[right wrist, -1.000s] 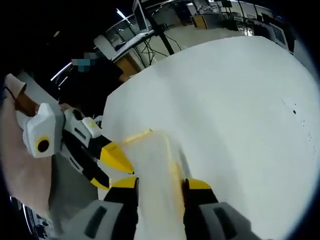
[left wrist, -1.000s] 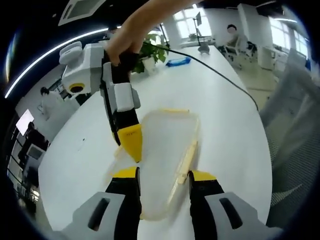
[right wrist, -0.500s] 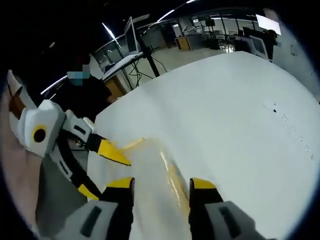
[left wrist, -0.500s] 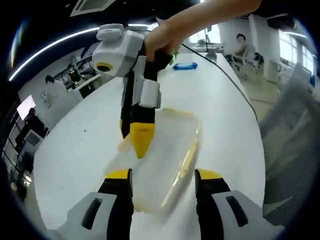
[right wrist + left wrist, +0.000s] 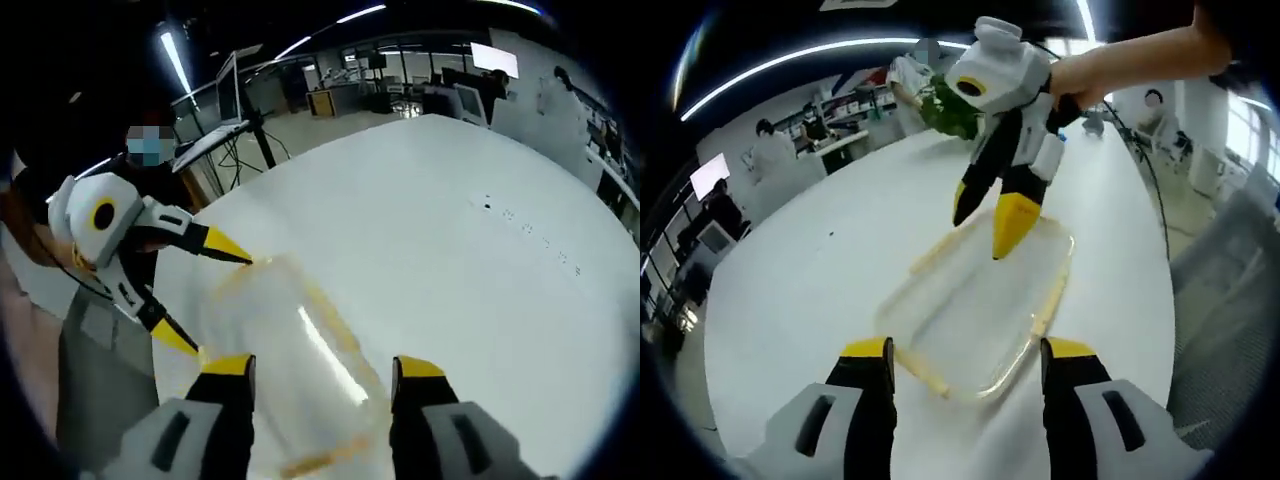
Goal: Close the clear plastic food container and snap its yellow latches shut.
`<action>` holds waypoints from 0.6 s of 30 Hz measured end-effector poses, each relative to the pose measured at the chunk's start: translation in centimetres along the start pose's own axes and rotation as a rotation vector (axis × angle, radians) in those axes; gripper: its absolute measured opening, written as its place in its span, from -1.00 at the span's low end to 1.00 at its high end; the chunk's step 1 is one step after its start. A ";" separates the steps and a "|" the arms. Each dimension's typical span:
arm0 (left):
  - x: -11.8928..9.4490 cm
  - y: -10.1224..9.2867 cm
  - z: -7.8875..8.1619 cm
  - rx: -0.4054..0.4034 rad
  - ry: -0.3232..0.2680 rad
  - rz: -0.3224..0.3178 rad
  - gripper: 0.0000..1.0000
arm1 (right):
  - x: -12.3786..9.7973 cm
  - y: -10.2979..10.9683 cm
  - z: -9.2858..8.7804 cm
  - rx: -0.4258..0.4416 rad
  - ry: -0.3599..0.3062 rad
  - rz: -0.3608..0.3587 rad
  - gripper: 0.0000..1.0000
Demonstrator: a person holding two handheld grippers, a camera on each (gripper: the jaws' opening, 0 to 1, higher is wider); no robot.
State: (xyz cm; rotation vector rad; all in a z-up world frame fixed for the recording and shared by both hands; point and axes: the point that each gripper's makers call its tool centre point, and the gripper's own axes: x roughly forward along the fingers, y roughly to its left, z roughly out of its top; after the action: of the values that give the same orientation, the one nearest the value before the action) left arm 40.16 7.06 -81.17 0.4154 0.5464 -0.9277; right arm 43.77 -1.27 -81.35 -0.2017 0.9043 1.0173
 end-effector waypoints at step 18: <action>0.4 0.5 -1.0 -0.074 0.029 -0.011 0.21 | -1.8 0.0 -3.3 0.113 -0.013 -0.075 -0.06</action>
State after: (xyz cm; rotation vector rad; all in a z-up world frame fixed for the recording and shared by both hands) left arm 40.47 7.62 -82.11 0.3593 0.6085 -0.9106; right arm 41.56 -4.17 -82.10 -0.1330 0.9332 0.8941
